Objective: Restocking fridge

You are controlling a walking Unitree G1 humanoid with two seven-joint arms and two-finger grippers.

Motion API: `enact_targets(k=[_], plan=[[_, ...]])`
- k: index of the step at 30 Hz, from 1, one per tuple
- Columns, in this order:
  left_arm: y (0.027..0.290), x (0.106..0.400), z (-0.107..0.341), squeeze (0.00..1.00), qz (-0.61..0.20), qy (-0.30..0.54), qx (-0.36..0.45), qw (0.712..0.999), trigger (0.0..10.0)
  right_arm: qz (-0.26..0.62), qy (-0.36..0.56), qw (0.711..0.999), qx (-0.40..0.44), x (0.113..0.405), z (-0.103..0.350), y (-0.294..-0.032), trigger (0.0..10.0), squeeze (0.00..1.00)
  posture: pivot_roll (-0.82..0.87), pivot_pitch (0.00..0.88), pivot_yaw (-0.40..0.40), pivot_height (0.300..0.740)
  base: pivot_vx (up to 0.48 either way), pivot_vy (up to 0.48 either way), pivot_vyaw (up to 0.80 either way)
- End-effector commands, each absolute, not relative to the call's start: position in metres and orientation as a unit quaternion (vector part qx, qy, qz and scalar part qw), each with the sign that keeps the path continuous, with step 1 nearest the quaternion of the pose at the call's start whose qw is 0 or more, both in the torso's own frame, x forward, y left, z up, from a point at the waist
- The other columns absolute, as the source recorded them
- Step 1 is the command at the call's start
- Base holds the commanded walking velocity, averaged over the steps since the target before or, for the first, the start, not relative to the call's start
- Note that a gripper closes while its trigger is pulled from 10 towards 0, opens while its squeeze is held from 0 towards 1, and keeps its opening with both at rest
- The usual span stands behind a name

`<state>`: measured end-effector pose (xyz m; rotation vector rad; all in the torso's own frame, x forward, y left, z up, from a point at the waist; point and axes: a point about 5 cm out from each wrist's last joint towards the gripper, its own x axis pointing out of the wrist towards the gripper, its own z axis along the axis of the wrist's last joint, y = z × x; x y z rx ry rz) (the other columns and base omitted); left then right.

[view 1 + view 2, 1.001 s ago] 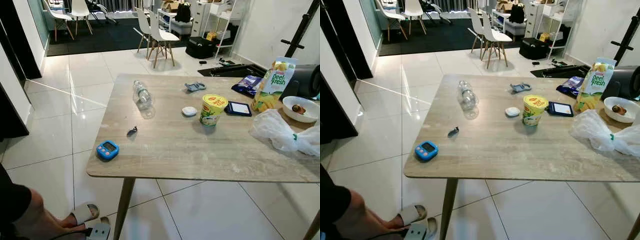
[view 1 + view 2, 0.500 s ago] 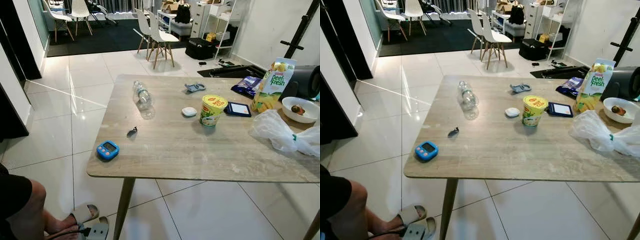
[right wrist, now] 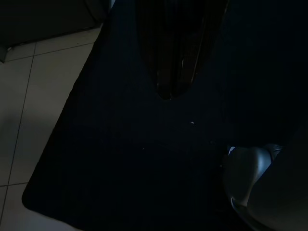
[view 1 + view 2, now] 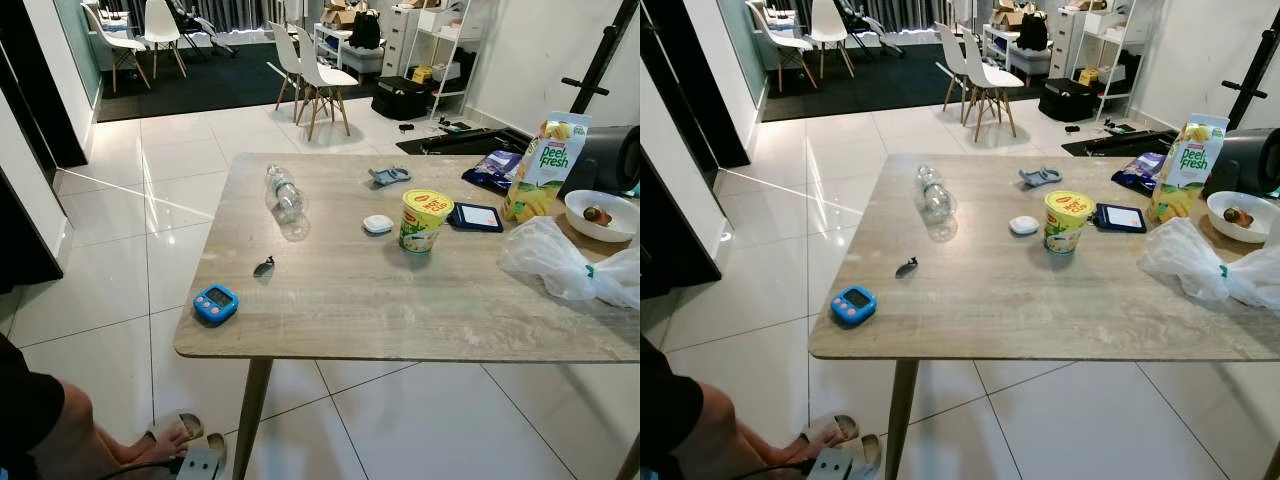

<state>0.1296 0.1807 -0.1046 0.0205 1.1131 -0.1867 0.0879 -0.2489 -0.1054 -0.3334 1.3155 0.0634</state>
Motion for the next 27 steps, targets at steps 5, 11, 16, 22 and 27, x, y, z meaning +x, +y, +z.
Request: enact_targets(k=[5, 11, 16, 22, 27], plan=[[0.185, 0.114, -0.109, 0.00, -0.102, 0.556, 0.019, 0.825, 3.2, 0.030, 0.605, 0.781, -0.150, 0.088, -0.107, -0.244, 10.0, 0.00, 0.03, 0.000, -0.005, 0.740, 0.000, 0.000, 0.00], [0.180, 0.120, -0.108, 0.00, -0.091, 0.547, 0.010, 0.832, 10.0, 0.034, 0.605, 0.780, -0.154, 0.090, -0.106, -0.244, 10.0, 0.00, 0.03, 0.000, -0.015, 0.740, 0.000, 0.000, 0.00], [0.179, 0.115, -0.110, 0.00, -0.100, 0.554, 0.016, 0.826, 10.0, 0.029, 0.603, 0.783, -0.152, 0.090, -0.106, -0.244, 10.0, 0.00, 0.05, 0.000, -0.007, 0.740, 0.000, 0.000, 0.00], [0.193, 0.113, -0.109, 0.00, -0.086, 0.556, 0.027, 0.826, 10.0, 0.024, 0.606, 0.780, -0.154, 0.087, -0.107, -0.242, 10.0, 0.00, 0.05, 0.000, 0.009, 0.740, 0.000, 0.000, 0.00], [0.202, 0.114, -0.107, 0.00, -0.073, 0.553, 0.028, 0.829, 10.0, 0.028, 0.606, 0.778, -0.161, 0.085, -0.109, -0.238, 10.0, 0.00, 0.07, 0.000, 0.005, 0.740, 0.000, 0.000, 0.00]])
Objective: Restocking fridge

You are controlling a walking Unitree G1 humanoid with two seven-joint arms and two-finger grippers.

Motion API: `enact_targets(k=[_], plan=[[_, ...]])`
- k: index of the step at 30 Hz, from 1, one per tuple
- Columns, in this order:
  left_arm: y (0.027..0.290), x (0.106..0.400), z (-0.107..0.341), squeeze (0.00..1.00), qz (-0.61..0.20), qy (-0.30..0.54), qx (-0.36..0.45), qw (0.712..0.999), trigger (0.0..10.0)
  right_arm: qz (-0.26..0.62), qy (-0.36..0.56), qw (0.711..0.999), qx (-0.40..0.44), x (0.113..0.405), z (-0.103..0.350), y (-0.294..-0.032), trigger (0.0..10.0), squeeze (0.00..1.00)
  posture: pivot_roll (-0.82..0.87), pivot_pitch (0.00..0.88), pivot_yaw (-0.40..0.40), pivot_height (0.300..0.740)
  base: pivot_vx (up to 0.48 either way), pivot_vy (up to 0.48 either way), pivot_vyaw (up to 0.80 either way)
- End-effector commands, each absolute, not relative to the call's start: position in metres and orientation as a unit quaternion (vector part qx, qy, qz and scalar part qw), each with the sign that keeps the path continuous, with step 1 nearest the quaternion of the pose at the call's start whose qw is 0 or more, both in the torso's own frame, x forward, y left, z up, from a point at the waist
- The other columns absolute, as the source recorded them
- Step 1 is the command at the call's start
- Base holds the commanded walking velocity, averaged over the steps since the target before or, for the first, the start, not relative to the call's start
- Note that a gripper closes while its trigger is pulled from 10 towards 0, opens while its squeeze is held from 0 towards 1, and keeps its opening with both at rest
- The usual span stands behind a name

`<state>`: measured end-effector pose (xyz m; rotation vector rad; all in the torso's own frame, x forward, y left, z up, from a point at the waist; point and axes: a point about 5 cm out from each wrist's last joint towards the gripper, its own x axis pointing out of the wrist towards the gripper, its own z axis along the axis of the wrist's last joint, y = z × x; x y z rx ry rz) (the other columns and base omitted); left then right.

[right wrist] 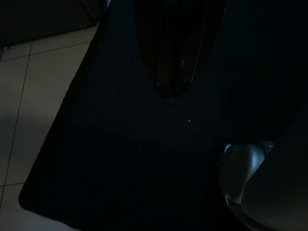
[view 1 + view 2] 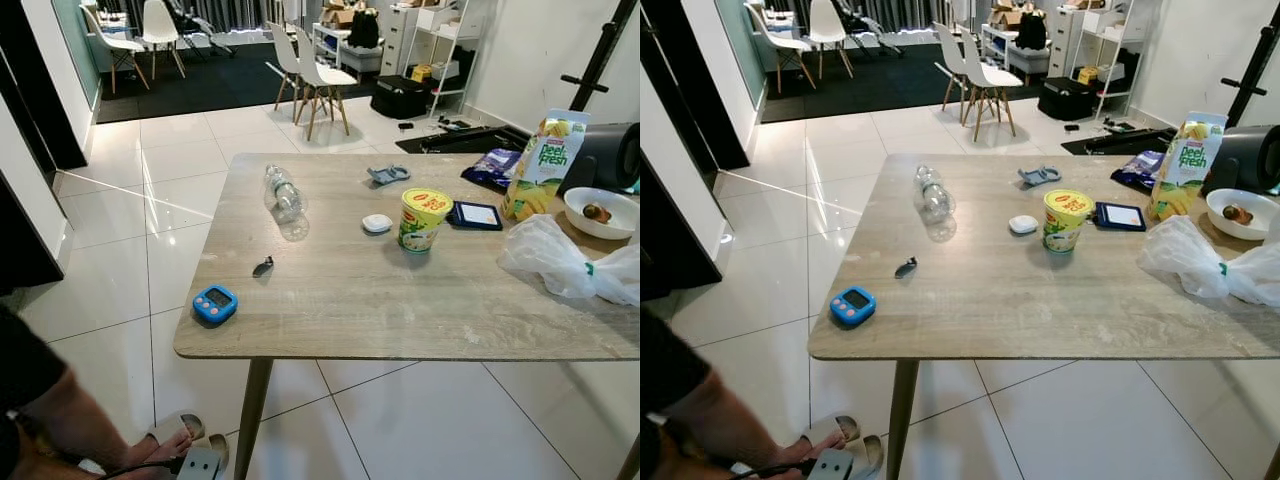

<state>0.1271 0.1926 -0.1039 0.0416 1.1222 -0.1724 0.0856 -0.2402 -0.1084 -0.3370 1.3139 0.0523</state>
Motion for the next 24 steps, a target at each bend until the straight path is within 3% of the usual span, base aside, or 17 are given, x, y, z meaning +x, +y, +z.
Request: enact_targets(k=[1, 24], plan=[[0.202, 0.117, -0.106, 0.00, -0.064, 0.549, 0.024, 0.833, 10.0, 0.029, 0.608, 0.775, -0.169, 0.085, -0.109, -0.238, 10.0, 0.00, 0.07, 0.000, 0.004, 0.740, 0.000, 0.000, 0.00], [0.200, 0.125, -0.104, 0.00, -0.064, 0.545, 0.030, 0.835, 10.0, 0.013, 0.601, 0.785, -0.150, 0.093, -0.109, -0.231, 10.0, 0.00, 0.06, 0.000, 0.010, 0.740, 0.000, 0.000, 0.00]])
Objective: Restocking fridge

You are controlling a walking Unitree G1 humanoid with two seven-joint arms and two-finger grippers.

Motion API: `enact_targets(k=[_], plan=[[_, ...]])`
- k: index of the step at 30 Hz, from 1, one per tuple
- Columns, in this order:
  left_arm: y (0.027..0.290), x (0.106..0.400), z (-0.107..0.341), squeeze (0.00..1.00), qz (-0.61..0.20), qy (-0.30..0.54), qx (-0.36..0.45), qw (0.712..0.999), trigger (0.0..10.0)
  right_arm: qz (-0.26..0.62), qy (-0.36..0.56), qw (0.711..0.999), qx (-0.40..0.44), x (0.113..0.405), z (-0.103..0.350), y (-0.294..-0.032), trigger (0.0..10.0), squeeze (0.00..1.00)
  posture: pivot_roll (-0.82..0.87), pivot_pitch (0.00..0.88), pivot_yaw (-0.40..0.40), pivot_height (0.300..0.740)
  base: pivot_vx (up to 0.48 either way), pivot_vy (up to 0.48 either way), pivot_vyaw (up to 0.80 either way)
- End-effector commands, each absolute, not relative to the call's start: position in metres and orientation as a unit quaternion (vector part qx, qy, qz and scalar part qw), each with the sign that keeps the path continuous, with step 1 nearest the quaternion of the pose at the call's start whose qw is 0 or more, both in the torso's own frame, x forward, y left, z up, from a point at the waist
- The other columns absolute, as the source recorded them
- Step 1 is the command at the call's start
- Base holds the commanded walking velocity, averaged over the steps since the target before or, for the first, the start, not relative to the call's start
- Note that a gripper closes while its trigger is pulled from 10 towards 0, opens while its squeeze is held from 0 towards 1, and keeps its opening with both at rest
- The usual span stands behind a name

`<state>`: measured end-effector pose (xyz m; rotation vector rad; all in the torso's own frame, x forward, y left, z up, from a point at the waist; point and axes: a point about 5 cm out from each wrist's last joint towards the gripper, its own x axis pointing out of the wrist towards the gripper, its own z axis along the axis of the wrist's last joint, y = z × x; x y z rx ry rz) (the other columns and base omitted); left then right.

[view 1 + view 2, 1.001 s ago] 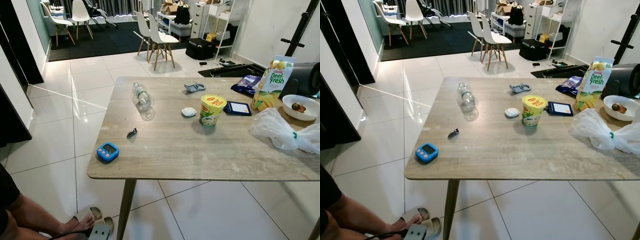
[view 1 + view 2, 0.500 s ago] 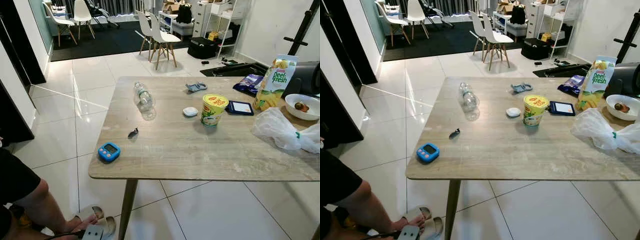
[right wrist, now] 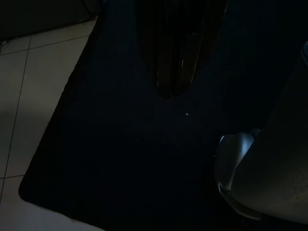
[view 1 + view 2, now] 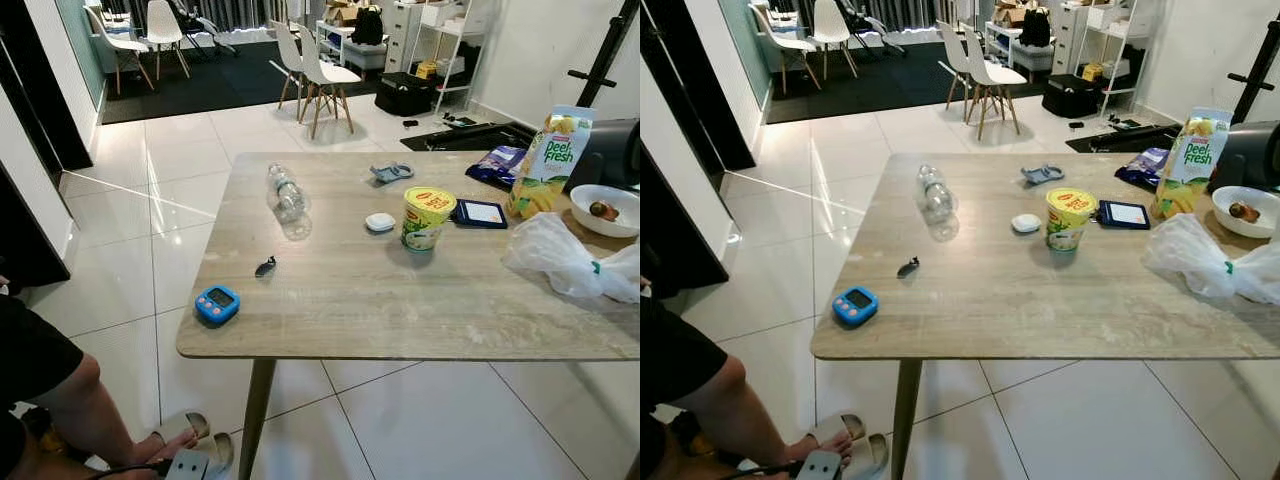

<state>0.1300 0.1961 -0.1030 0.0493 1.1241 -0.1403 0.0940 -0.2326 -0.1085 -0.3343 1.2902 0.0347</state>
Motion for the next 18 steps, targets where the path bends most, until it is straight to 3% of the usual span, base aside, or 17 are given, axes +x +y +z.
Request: enact_targets(k=[1, 18], plan=[[0.2000, 0.1249, -0.1045, 0.00, -0.064, 0.545, 0.030, 0.835, 10.0, 0.013, 0.601, 0.785, -0.150, 0.0930, -0.1092, -0.2307, 10.0, 0.00, 0.06, 0.000, 0.010, 0.740, 0.000, 0.000, 0.00], [0.1973, 0.1253, -0.1047, 0.00, -0.066, 0.541, 0.030, 0.838, 10.0, 0.002, 0.596, 0.791, -0.140, 0.0958, -0.1081, -0.2322, 10.0, 0.00, 0.06, 0.000, 0.006, 0.740, 0.000, 0.000, 0.00]])
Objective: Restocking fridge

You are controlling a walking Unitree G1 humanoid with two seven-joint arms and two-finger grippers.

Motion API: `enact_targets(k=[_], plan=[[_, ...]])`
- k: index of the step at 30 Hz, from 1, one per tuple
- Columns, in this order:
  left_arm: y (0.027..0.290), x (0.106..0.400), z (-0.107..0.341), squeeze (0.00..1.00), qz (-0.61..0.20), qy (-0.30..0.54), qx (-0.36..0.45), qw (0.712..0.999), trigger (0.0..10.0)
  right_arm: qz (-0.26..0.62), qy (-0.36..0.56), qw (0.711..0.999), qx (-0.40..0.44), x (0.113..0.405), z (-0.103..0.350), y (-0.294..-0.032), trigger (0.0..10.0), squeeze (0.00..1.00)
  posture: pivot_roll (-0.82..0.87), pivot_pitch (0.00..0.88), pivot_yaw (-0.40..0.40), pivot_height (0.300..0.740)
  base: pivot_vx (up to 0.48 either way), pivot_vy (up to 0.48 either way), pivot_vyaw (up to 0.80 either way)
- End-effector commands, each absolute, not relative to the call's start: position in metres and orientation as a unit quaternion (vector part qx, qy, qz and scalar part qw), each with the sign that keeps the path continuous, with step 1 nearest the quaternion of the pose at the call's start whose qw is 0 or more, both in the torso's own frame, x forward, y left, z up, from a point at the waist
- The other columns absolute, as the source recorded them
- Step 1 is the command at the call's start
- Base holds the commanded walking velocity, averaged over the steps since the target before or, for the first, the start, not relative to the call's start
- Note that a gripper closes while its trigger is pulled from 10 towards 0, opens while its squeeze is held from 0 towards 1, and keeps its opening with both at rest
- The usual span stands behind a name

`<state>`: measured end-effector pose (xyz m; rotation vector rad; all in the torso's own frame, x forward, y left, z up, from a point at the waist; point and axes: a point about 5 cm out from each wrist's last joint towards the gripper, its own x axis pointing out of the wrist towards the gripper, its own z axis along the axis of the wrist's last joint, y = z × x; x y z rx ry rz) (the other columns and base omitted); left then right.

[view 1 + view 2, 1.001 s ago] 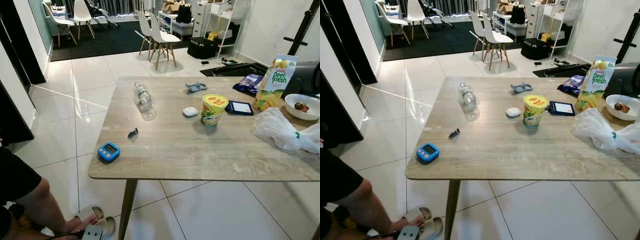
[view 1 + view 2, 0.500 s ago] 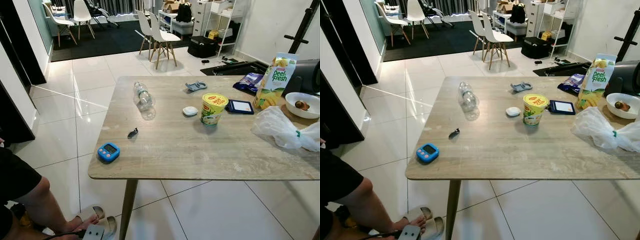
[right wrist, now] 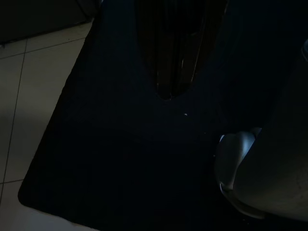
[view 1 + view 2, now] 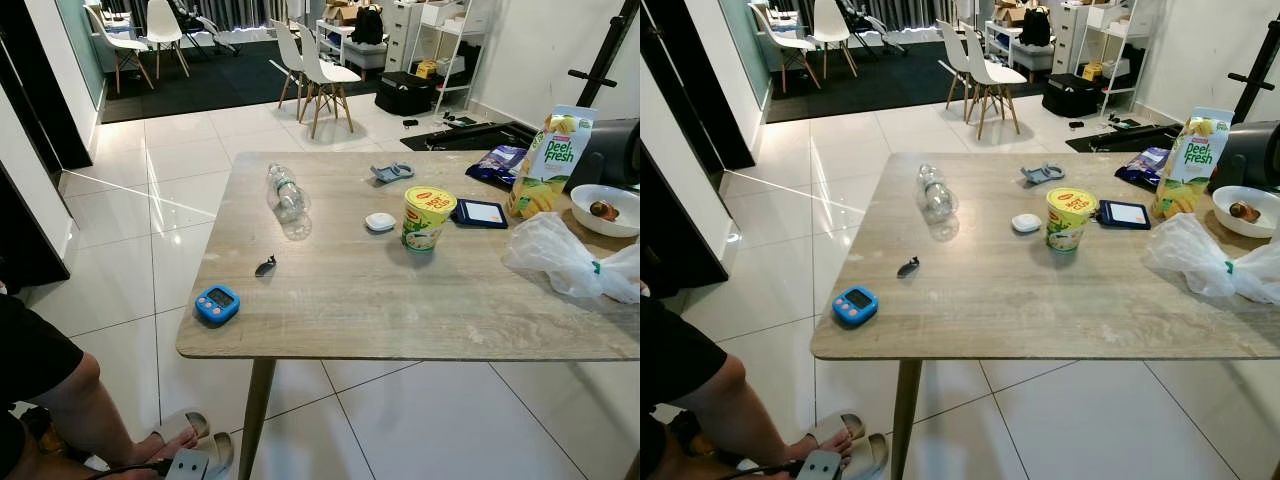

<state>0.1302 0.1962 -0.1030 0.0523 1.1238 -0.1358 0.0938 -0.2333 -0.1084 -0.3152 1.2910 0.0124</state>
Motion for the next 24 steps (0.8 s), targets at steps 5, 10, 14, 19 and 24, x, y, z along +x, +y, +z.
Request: enact_targets(k=[5, 10, 14, 19, 24], plan=[[0.1970, 0.1250, -0.1049, 0.00, -0.066, 0.544, 0.029, 0.836, 10.0, 0.003, 0.595, 0.792, -0.136, 0.0962, -0.1082, -0.2313, 10.0, 0.00, 0.06, 0.000, 0.006, 0.740, 0.000, 0.000, 0.00], [0.1948, 0.1272, -0.1044, 0.00, -0.063, 0.540, 0.016, 0.839, 10.0, 0.005, 0.599, 0.790, -0.128, 0.0945, -0.1091, -0.2293, 10.0, 0.00, 0.06, 0.000, 0.007, 0.740, 0.000, 0.000, 0.00], [0.1946, 0.1274, -0.1044, 0.00, -0.061, 0.540, 0.013, 0.839, 10.0, 0.003, 0.600, 0.791, -0.123, 0.0942, -0.1092, -0.2292, 10.0, 0.00, 0.06, 0.000, 0.007, 0.740, 0.000, 0.000, 0.00], [0.1944, 0.1269, -0.1046, 0.00, -0.061, 0.542, 0.013, 0.838, 10.0, -0.001, 0.600, 0.791, -0.118, 0.0940, -0.1092, -0.2295, 10.0, 0.00, 0.06, 0.000, 0.007, 0.740, 0.000, 0.000, 0.00], [0.1947, 0.1264, -0.1047, 0.00, -0.059, 0.542, 0.010, 0.839, 10.0, -0.003, 0.601, 0.791, -0.114, 0.0937, -0.1093, -0.2293, 10.0, 0.00, 0.06, 0.000, 0.009, 0.740, 0.000, 0.000, 0.00]])
